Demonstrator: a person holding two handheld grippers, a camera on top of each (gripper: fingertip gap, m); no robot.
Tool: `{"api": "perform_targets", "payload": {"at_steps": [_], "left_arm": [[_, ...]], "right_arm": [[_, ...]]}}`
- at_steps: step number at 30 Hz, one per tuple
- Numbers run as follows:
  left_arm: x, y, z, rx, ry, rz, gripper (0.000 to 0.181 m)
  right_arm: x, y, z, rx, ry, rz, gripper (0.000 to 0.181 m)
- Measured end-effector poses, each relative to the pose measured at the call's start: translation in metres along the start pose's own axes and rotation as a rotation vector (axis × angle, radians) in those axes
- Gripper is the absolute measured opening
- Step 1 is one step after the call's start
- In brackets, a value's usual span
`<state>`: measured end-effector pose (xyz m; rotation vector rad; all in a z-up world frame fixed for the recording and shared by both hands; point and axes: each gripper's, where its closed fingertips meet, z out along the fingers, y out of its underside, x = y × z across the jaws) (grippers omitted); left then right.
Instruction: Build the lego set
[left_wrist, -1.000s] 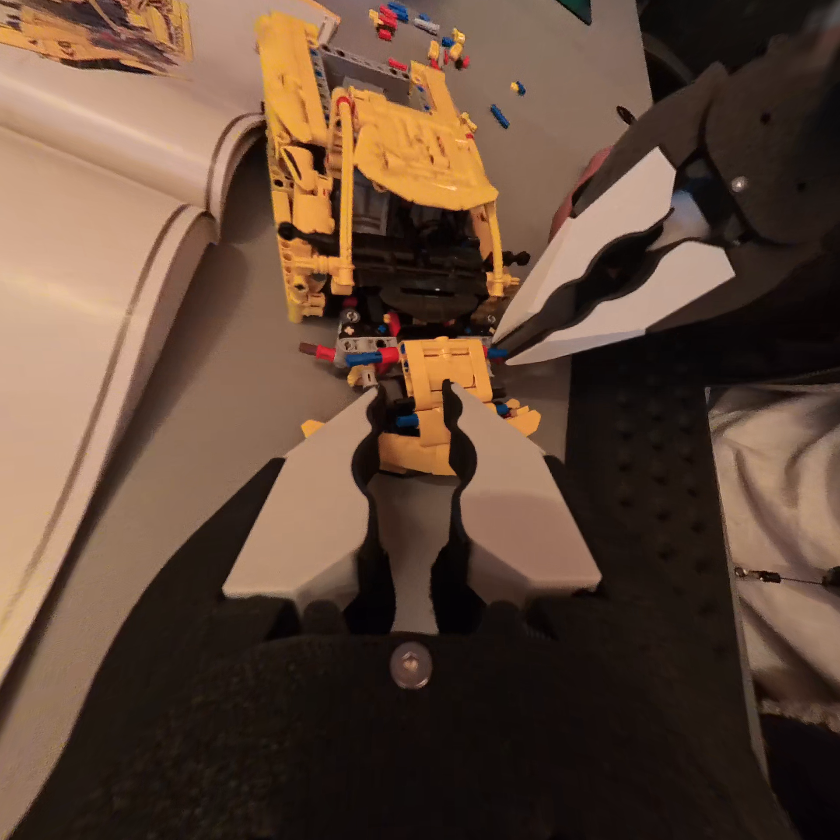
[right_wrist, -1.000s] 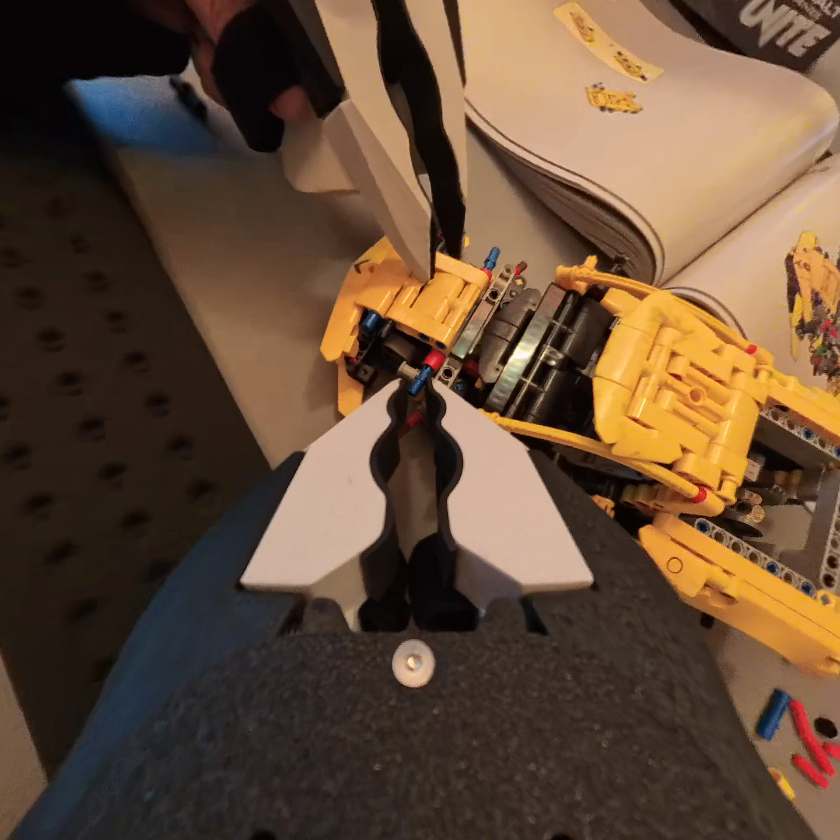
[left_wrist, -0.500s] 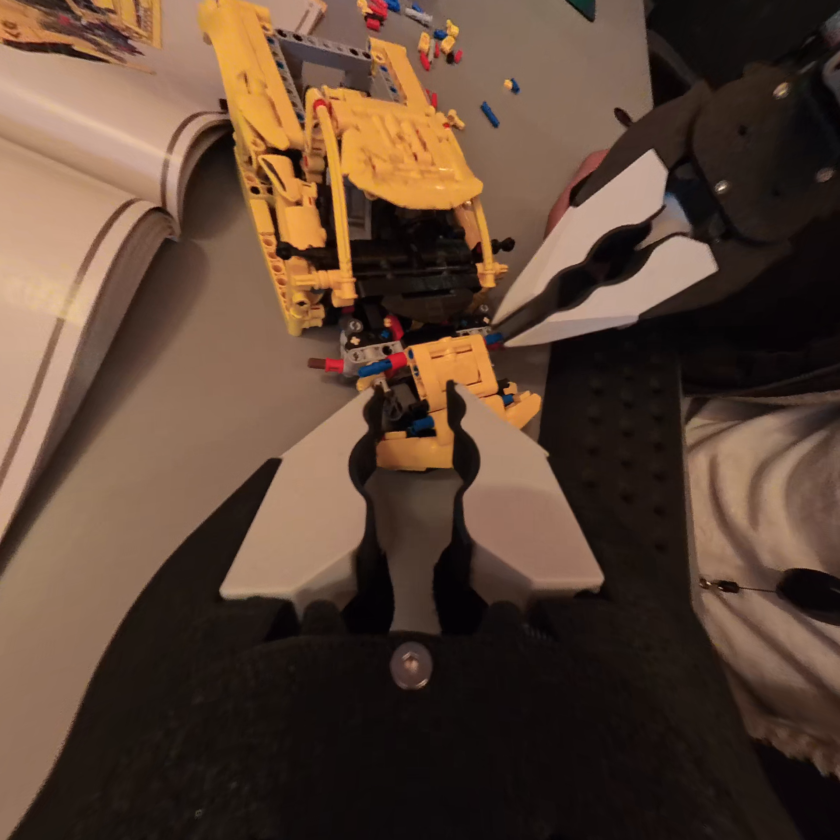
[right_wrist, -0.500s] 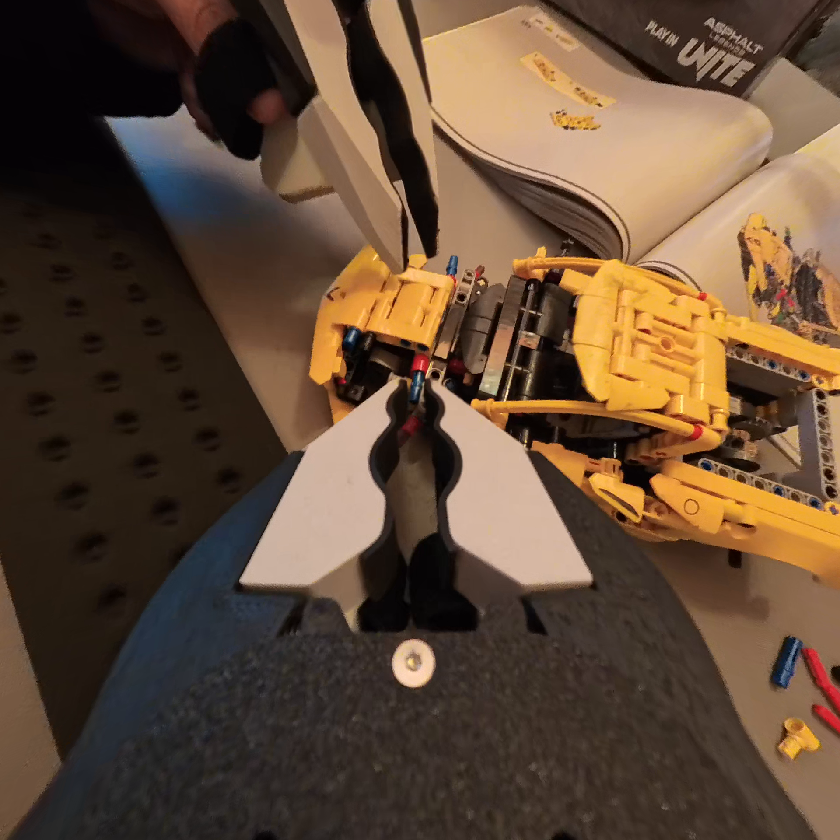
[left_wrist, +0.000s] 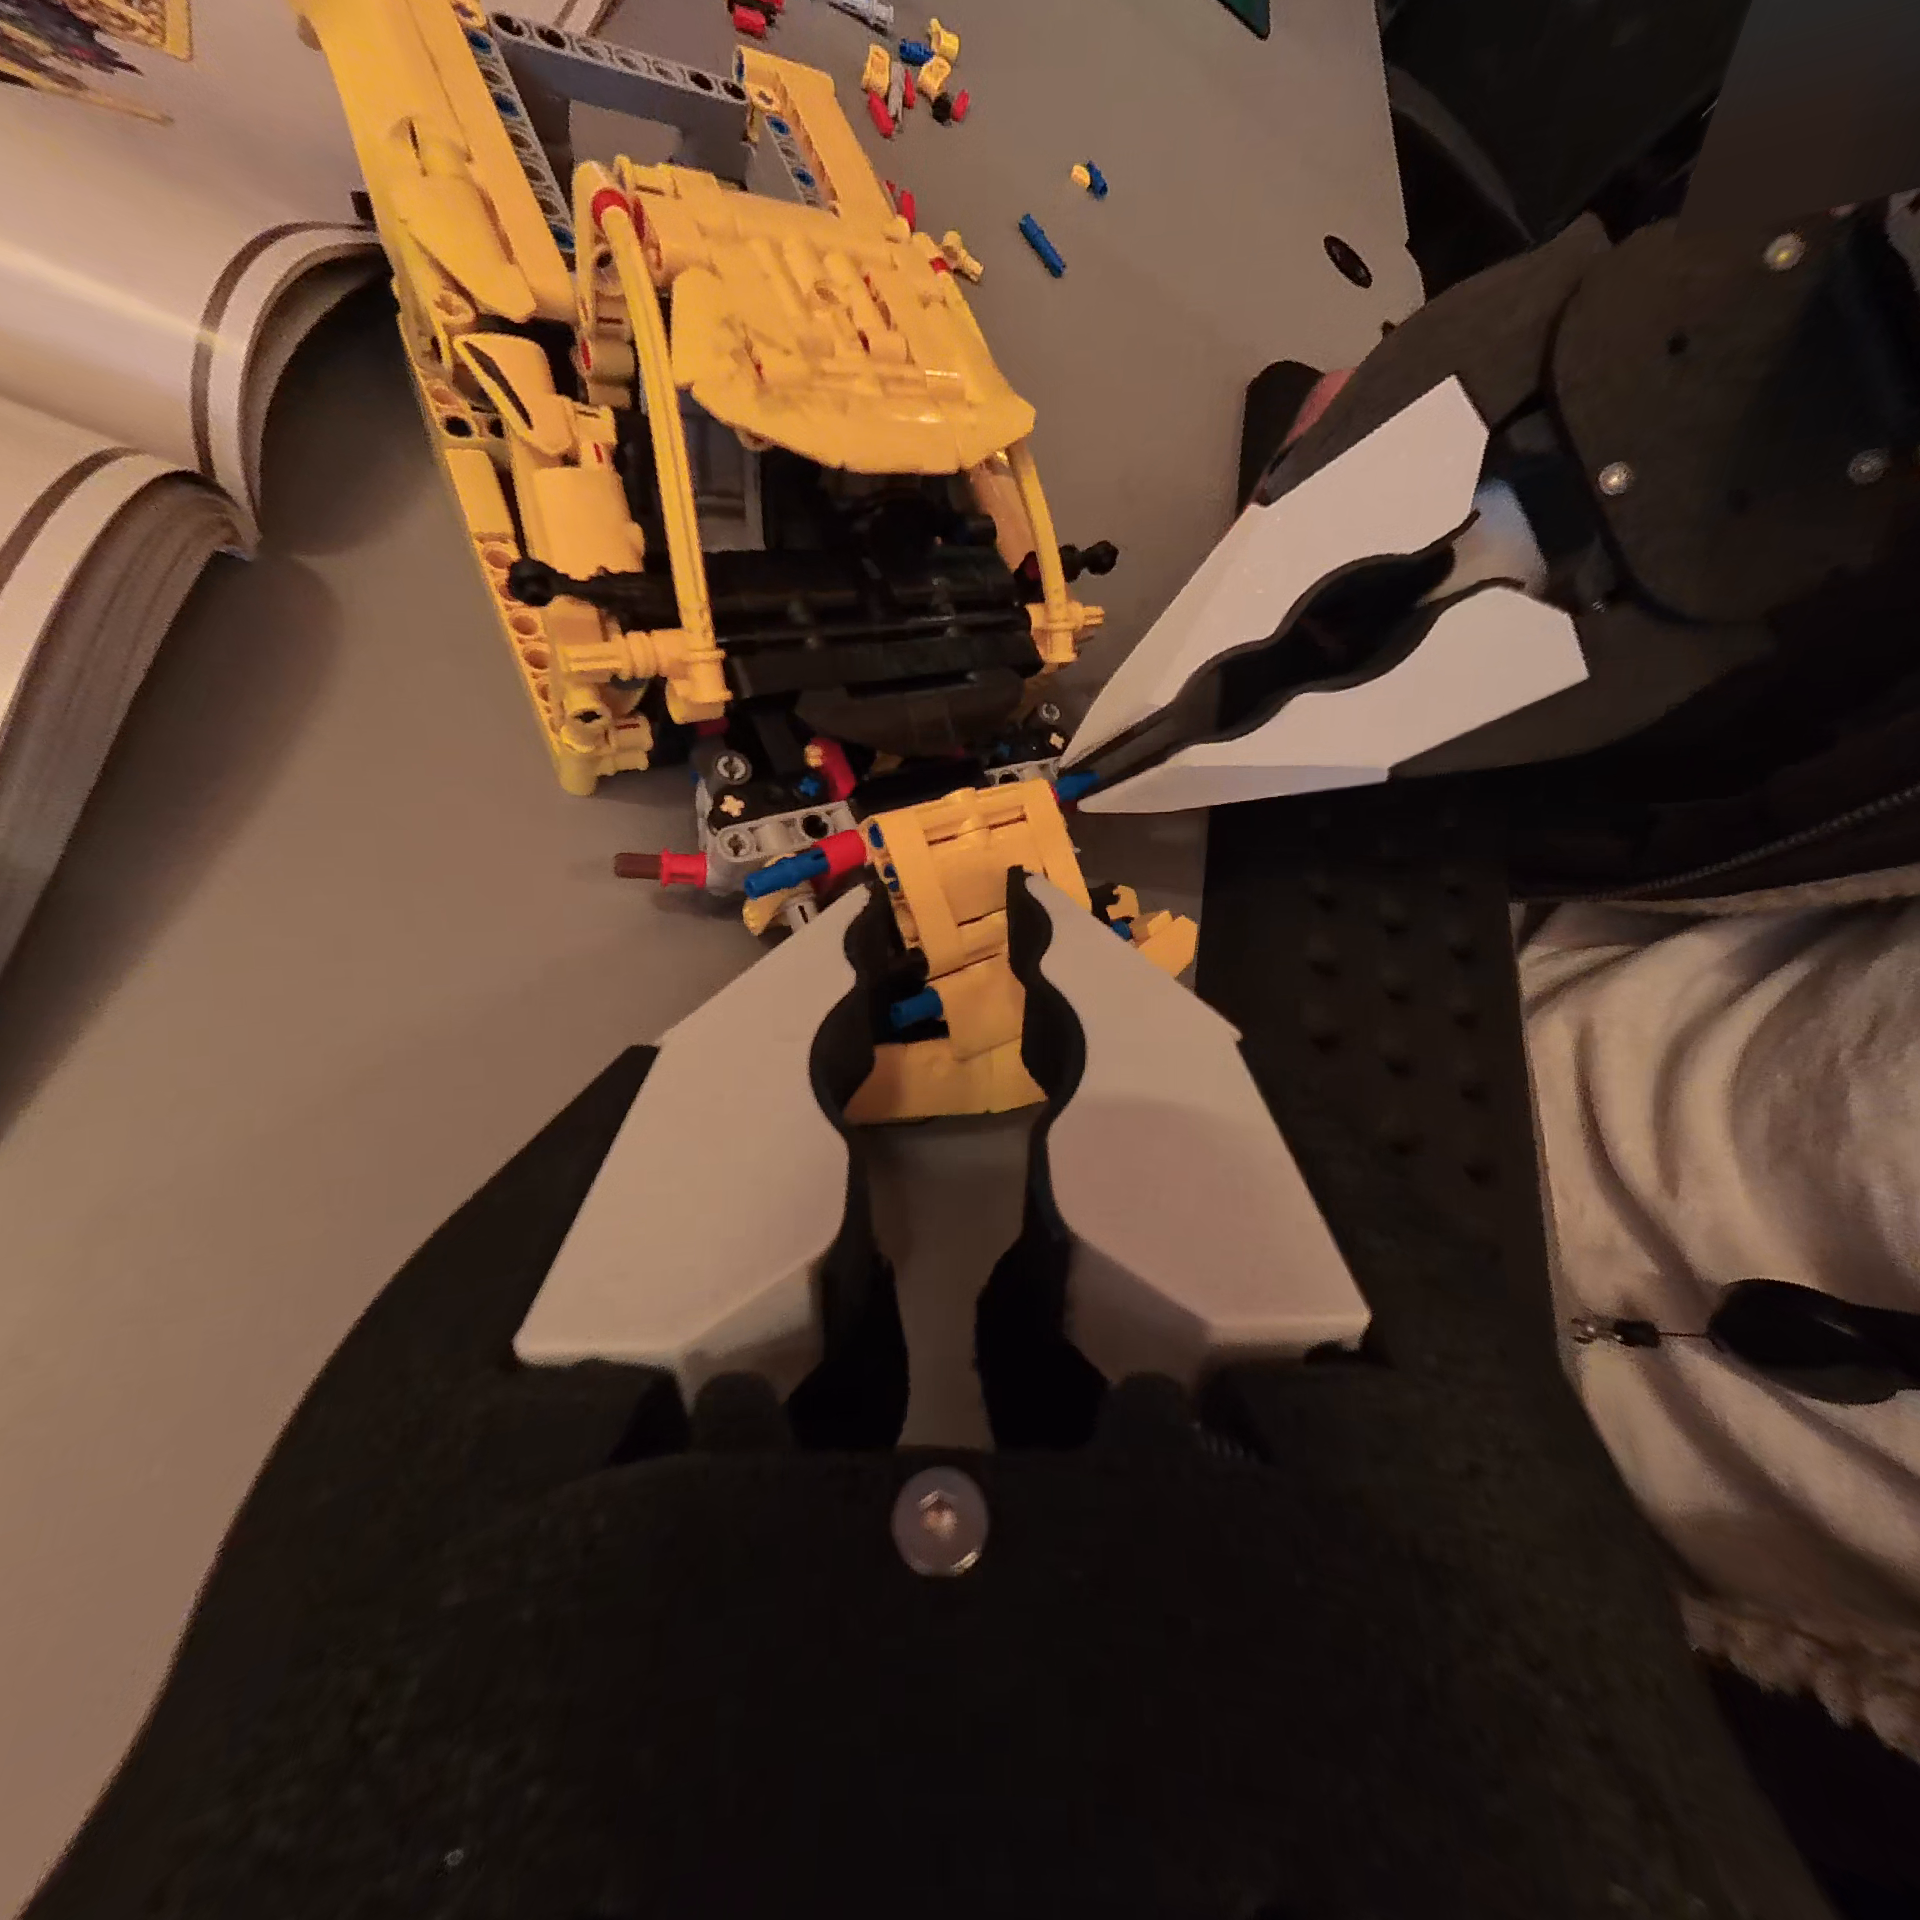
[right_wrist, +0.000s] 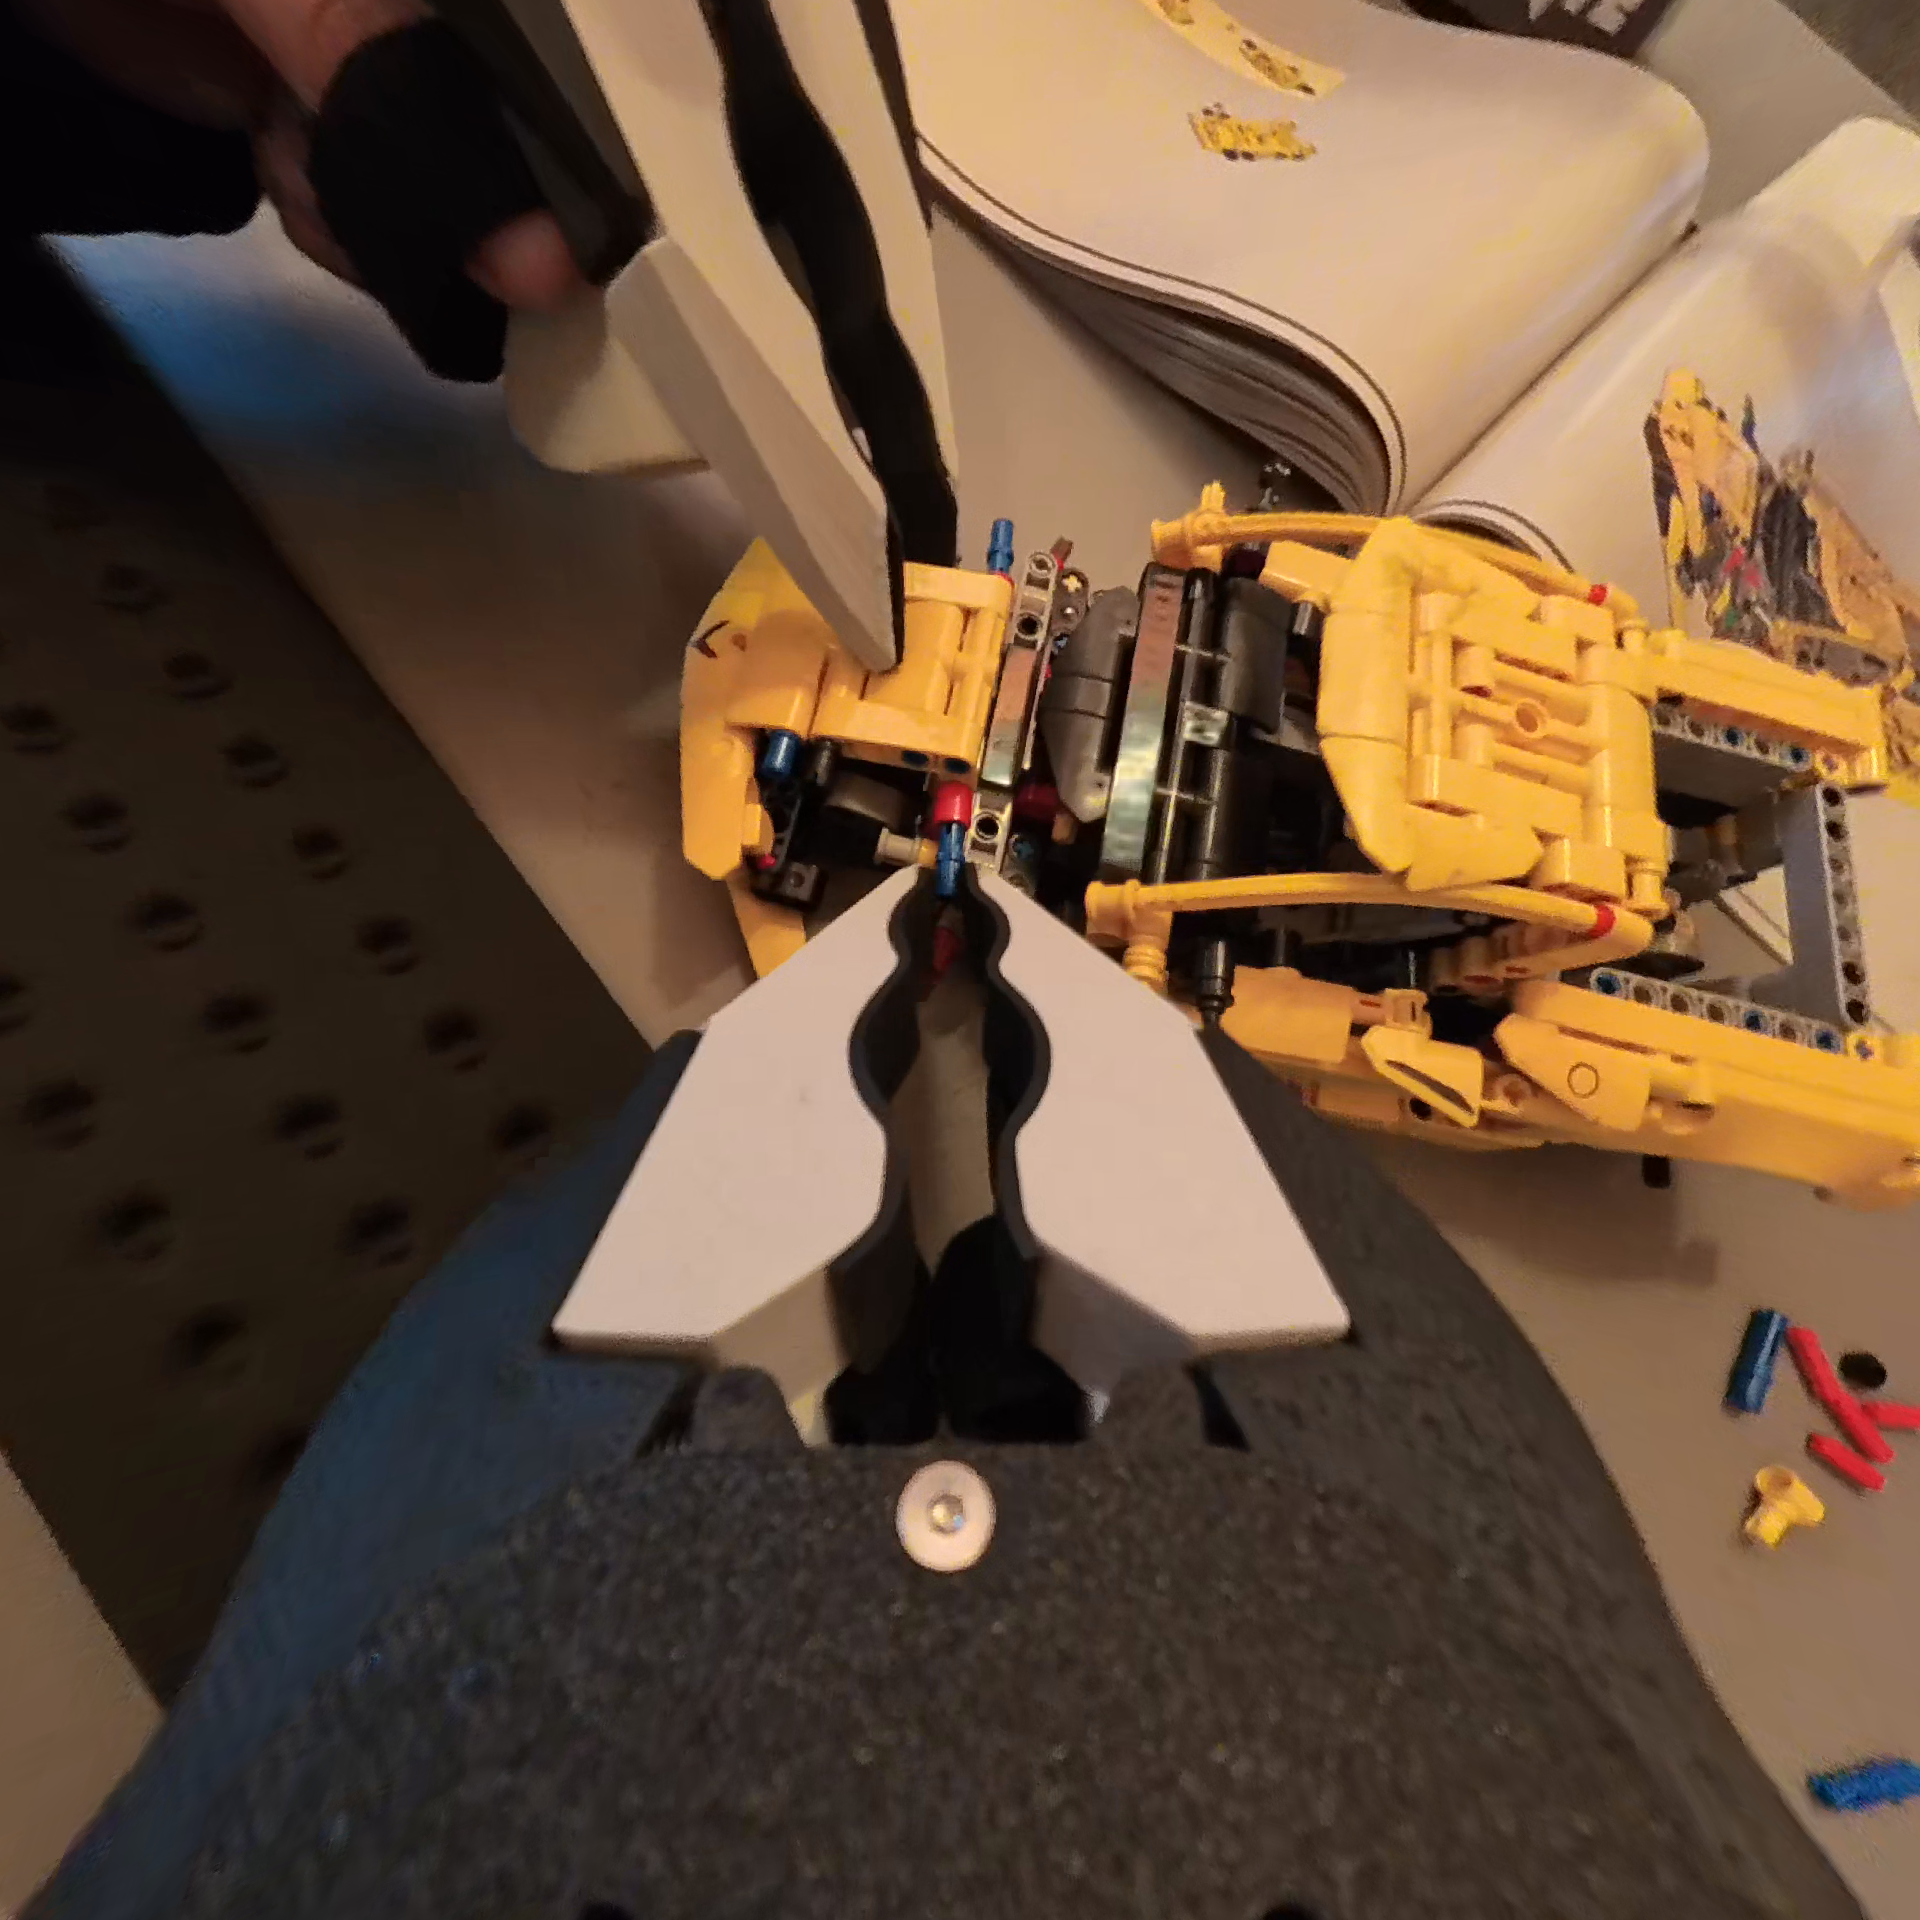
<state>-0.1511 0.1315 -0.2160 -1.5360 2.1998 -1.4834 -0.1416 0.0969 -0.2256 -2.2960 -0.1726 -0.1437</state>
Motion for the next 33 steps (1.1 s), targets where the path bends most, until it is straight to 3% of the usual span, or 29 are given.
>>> {"api": "perform_targets", "payload": {"at_steps": [9,15,28,33], "left_arm": [[-0.001,0.000,0.000,-0.047,-0.004,-0.012,0.021],[0.000,0.000,0.000,-0.032,0.056,-0.055,0.019],[0.005,0.001,0.003,-0.040,0.080,-0.019,0.017],[0.009,0.000,0.006,-0.036,0.097,-0.032,0.017]], "right_arm": [[-0.002,-0.001,0.001,-0.032,0.078,0.023,0.003],[-0.001,-0.001,0.000,0.028,-0.065,0.161,0.004],[-0.003,0.003,-0.005,-0.018,0.050,0.010,0.003],[-0.015,-0.003,-0.002,-0.005,0.003,0.055,0.000]]}}
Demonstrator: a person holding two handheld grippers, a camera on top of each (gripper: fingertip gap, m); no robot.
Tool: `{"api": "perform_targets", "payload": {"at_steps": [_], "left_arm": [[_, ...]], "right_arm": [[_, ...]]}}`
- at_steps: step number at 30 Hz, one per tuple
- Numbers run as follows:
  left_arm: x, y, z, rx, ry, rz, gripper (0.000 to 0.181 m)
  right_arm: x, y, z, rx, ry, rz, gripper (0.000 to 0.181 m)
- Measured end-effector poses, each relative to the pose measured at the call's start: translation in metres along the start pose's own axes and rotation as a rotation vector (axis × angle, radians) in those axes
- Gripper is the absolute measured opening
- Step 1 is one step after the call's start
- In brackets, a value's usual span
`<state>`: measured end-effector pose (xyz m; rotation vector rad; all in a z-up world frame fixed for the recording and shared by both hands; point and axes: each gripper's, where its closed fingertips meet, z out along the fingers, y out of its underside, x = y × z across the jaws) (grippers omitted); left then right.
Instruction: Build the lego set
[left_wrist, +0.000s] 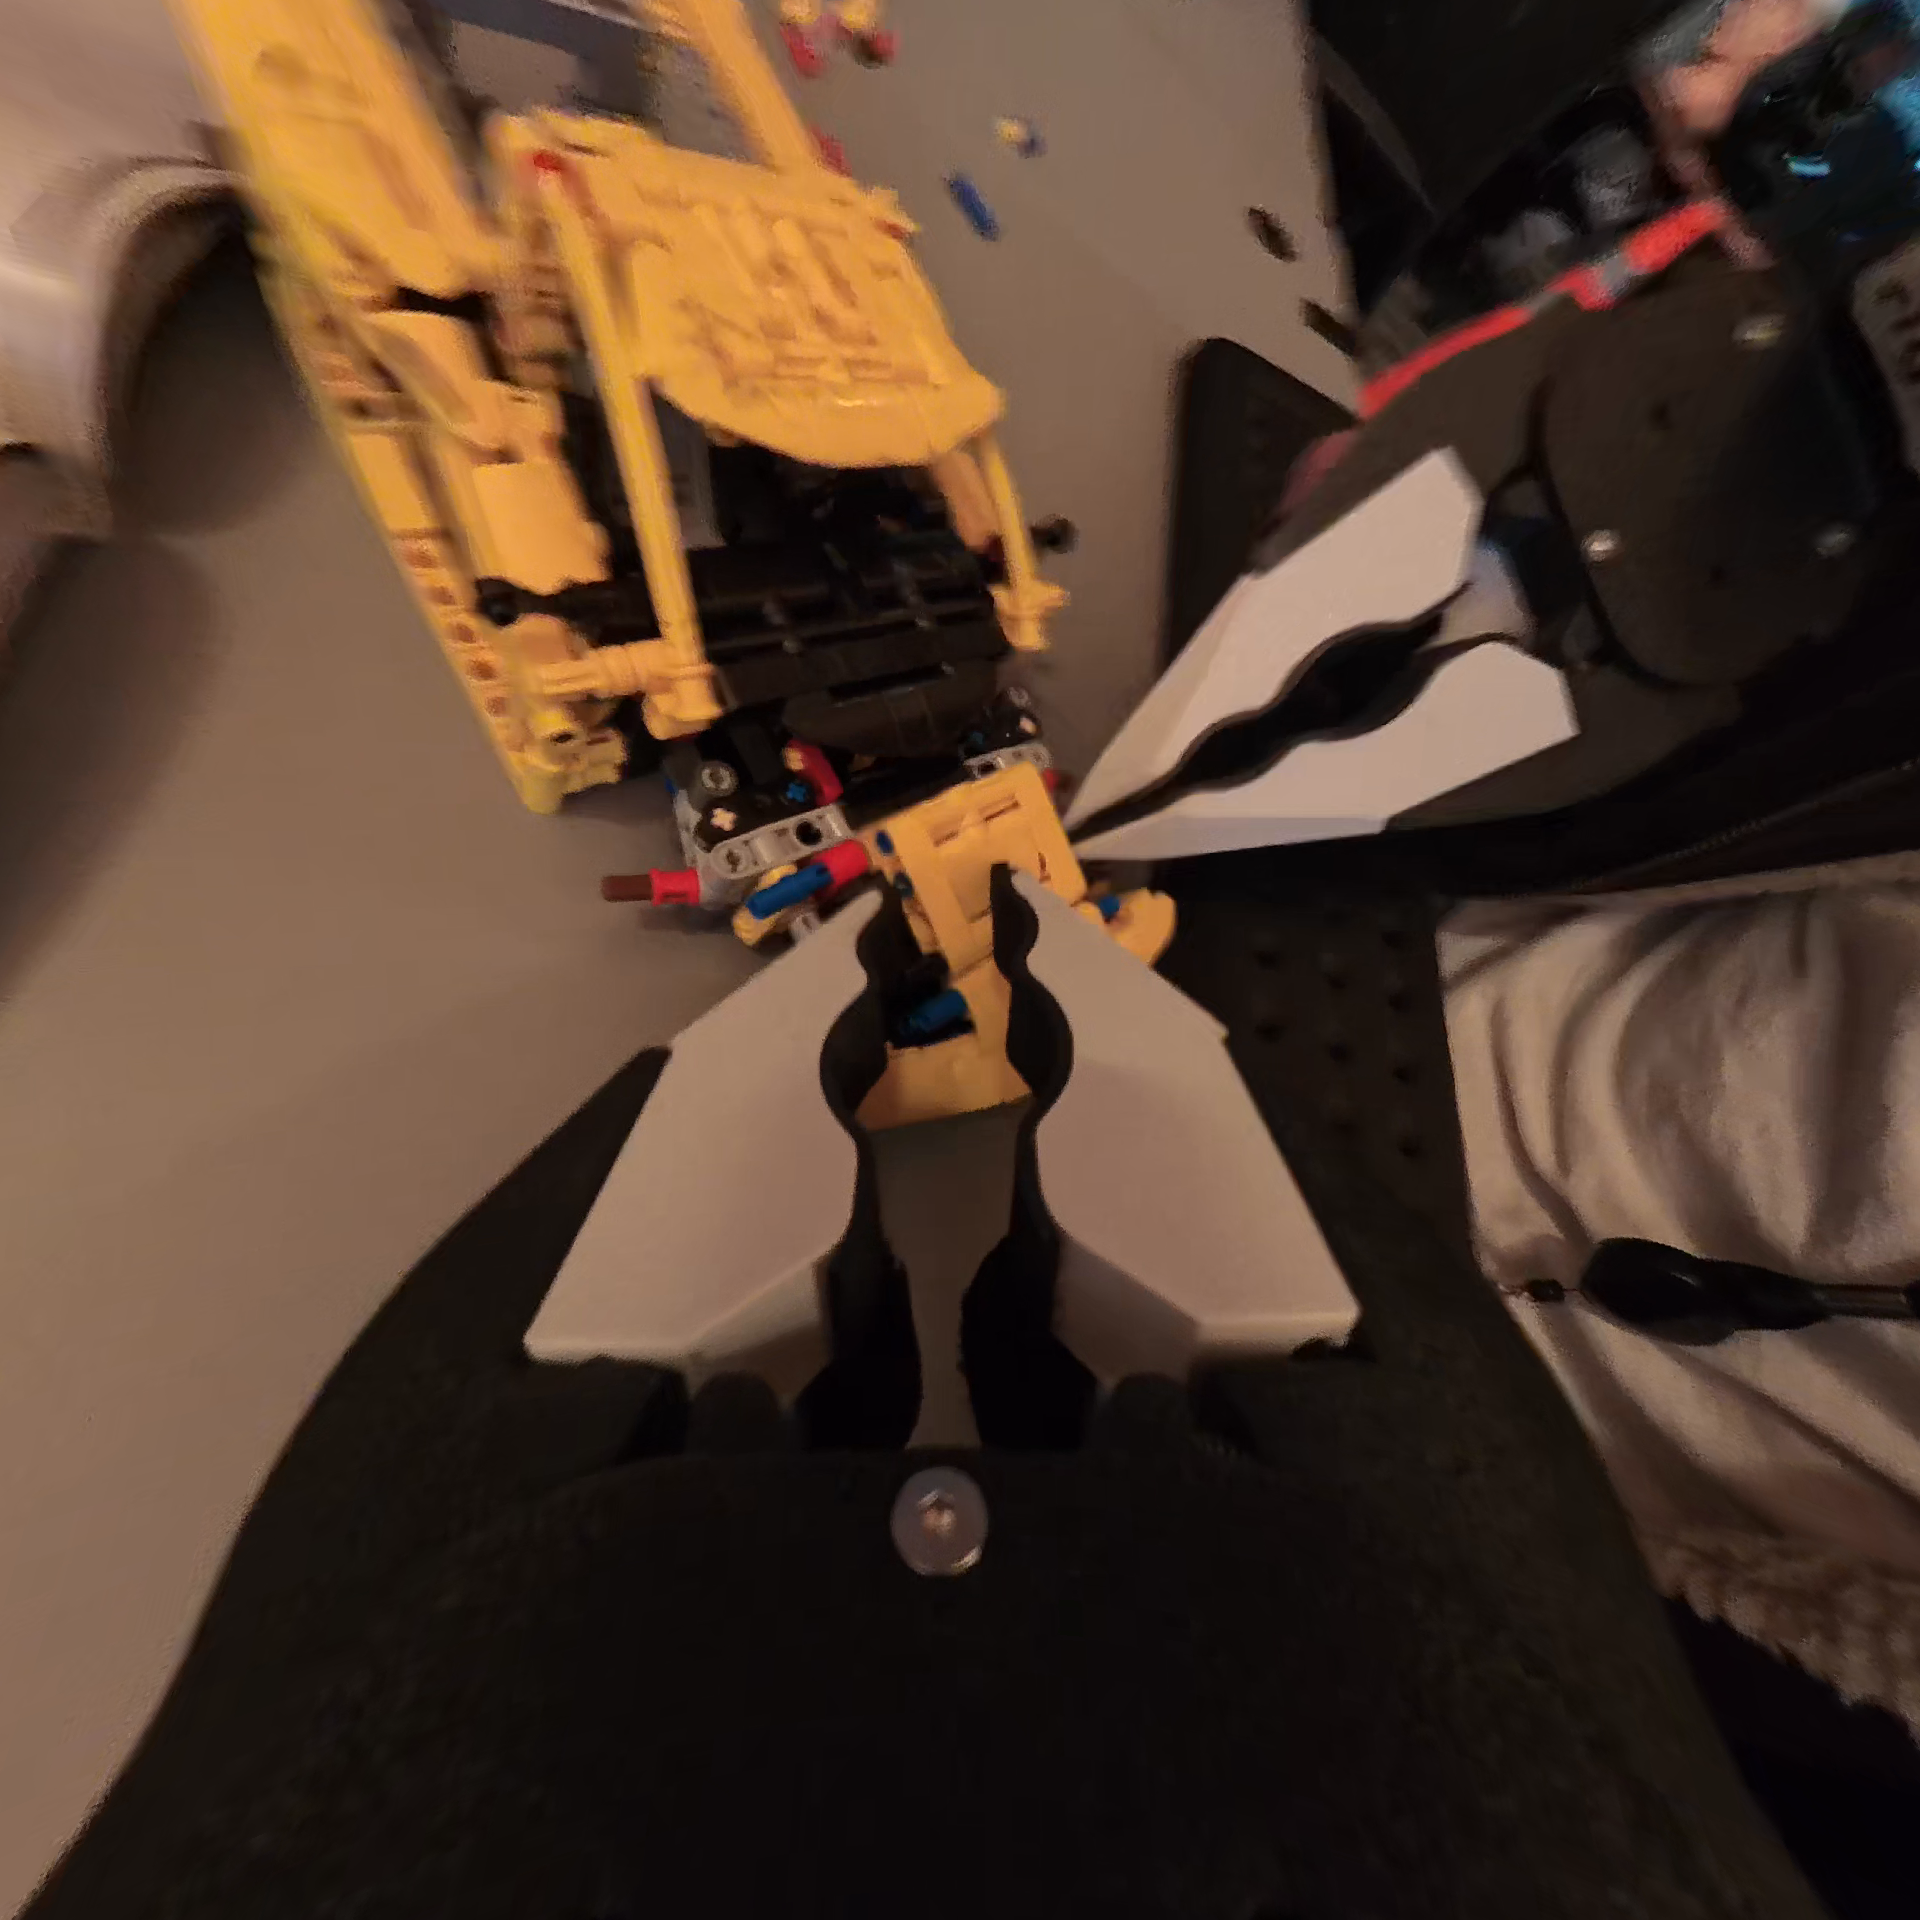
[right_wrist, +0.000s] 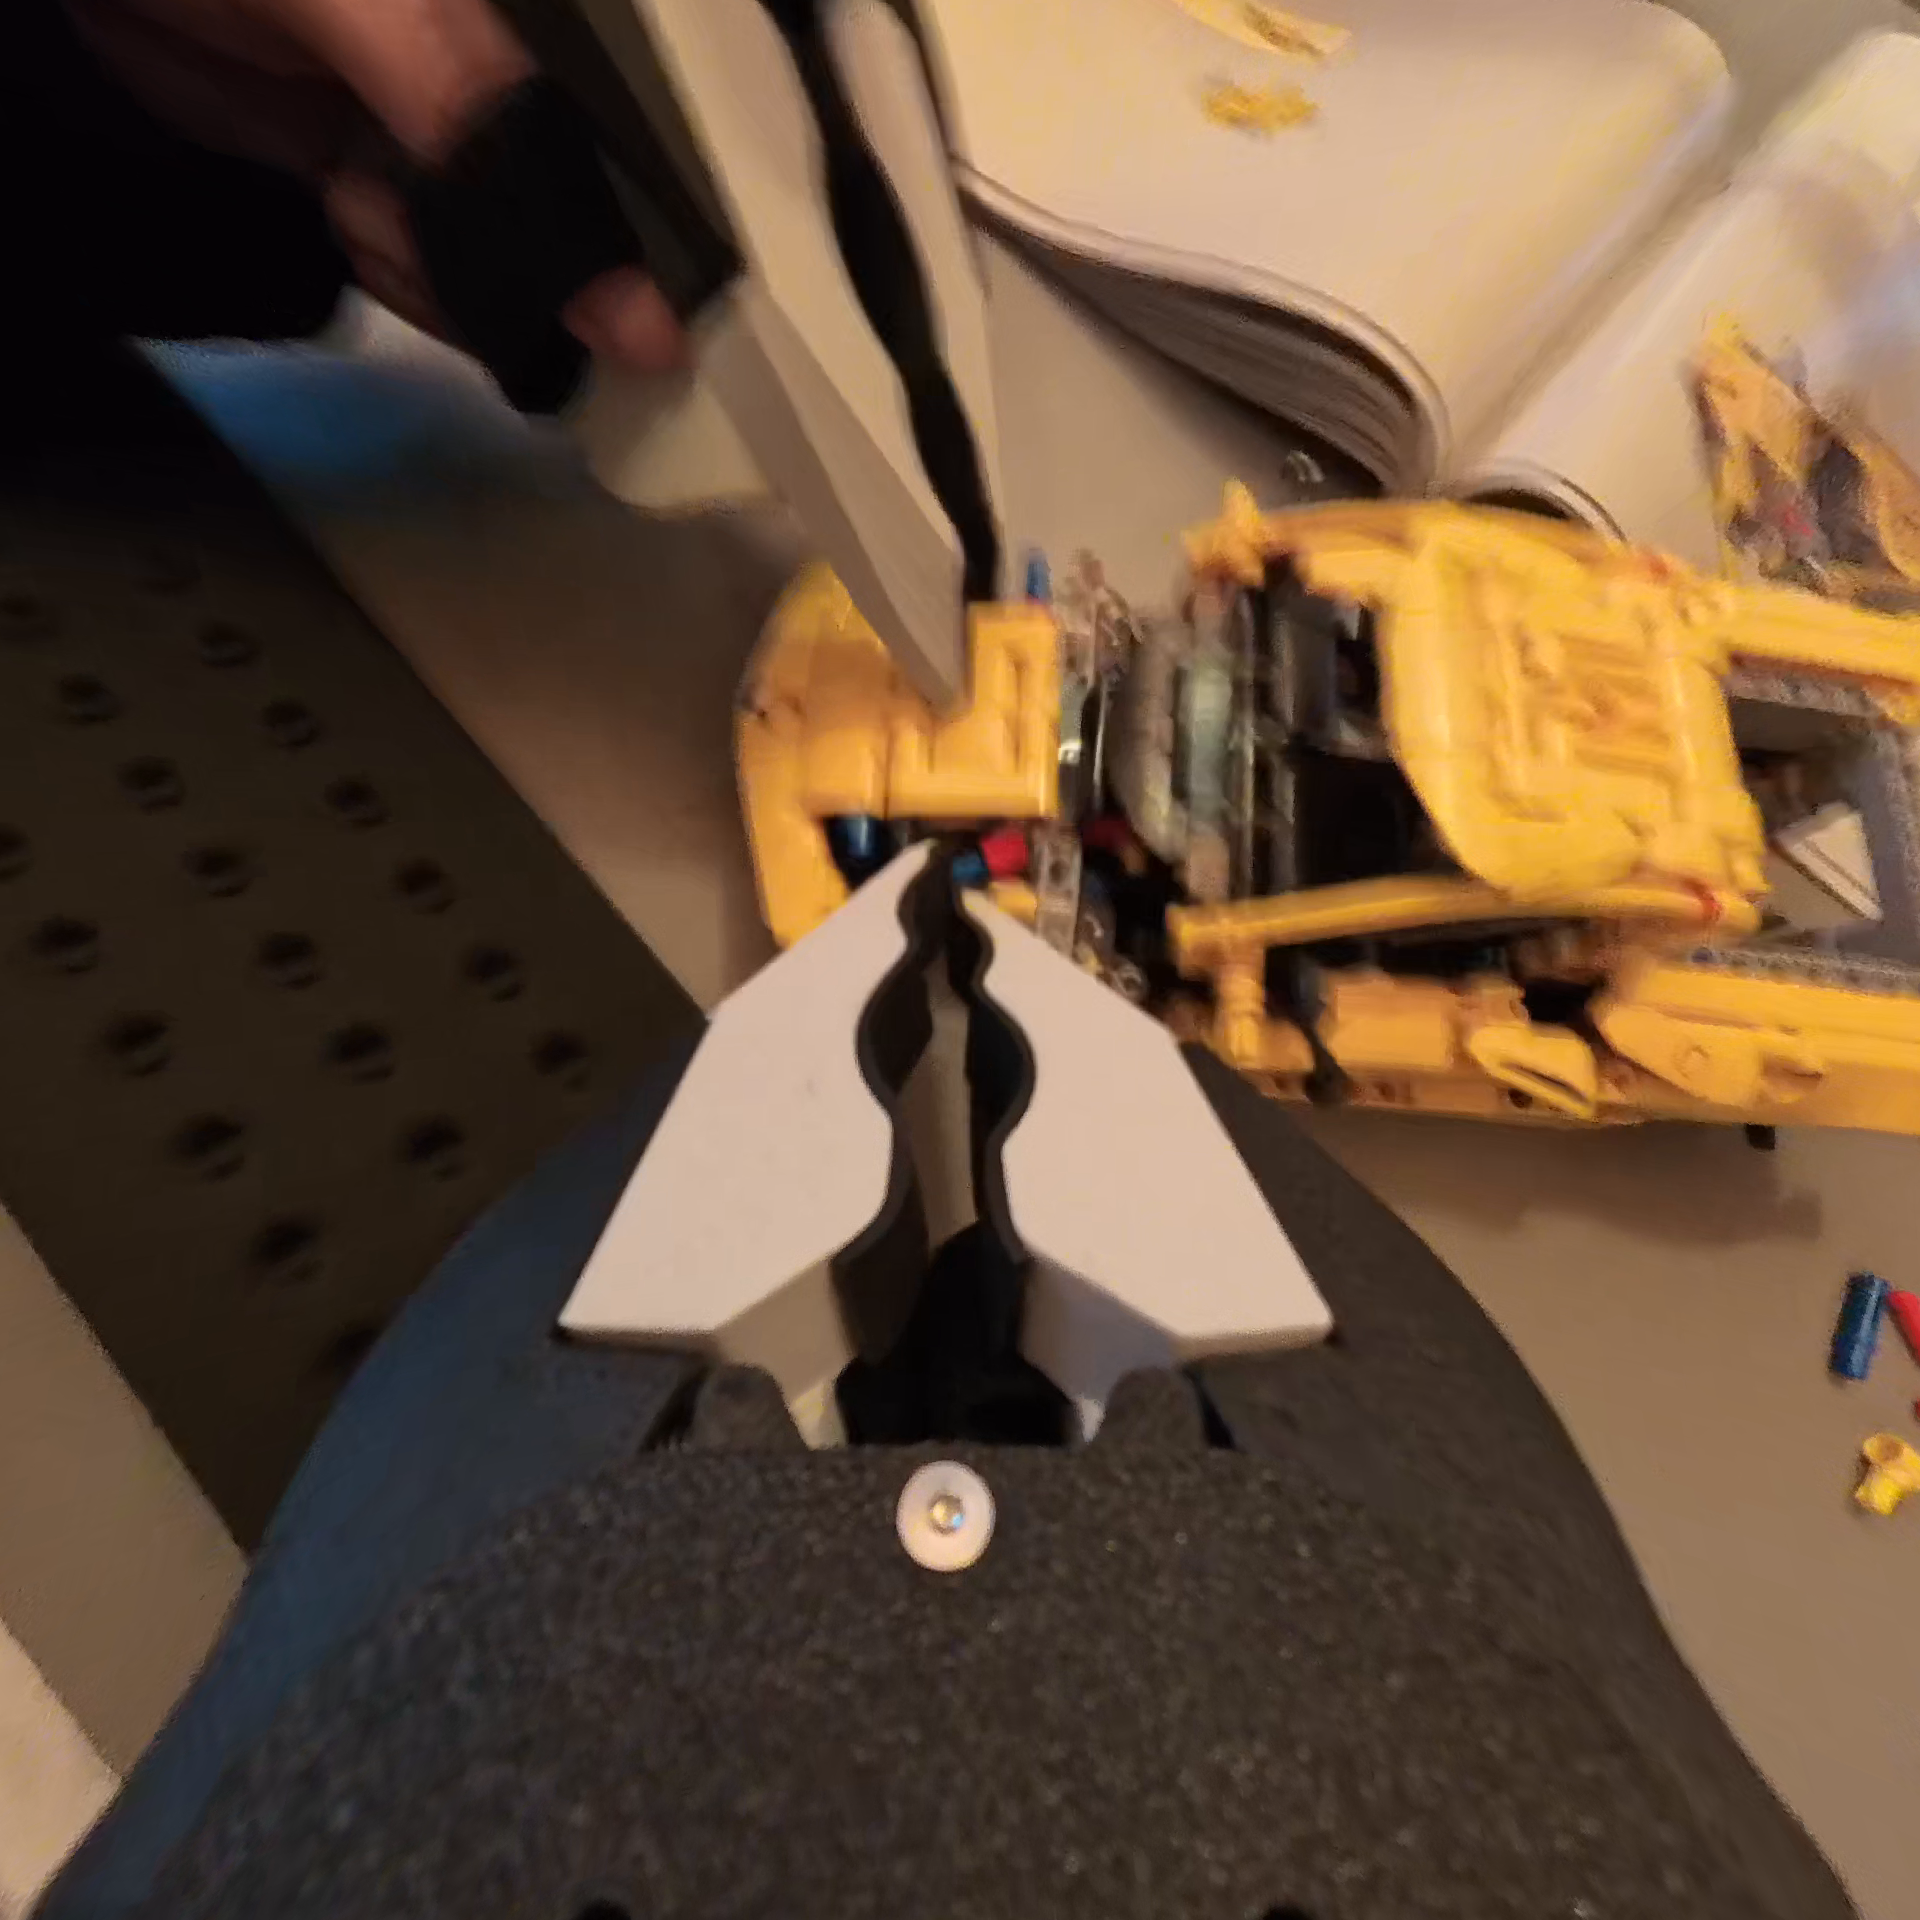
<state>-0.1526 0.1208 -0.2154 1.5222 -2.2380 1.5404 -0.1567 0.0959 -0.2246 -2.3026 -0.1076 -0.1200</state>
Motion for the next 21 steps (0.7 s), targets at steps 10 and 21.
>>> {"api": "perform_targets", "payload": {"at_steps": [10,21], "left_arm": [[0.006,0.003,0.000,-0.022,0.040,0.045,0.014],[-0.009,0.004,-0.017,-0.010,0.017,0.009,0.016]], "right_arm": [[0.008,0.007,-0.006,0.012,-0.019,-0.021,0.000],[-0.001,-0.003,-0.015,0.126,-0.078,-0.050,0.026]]}}
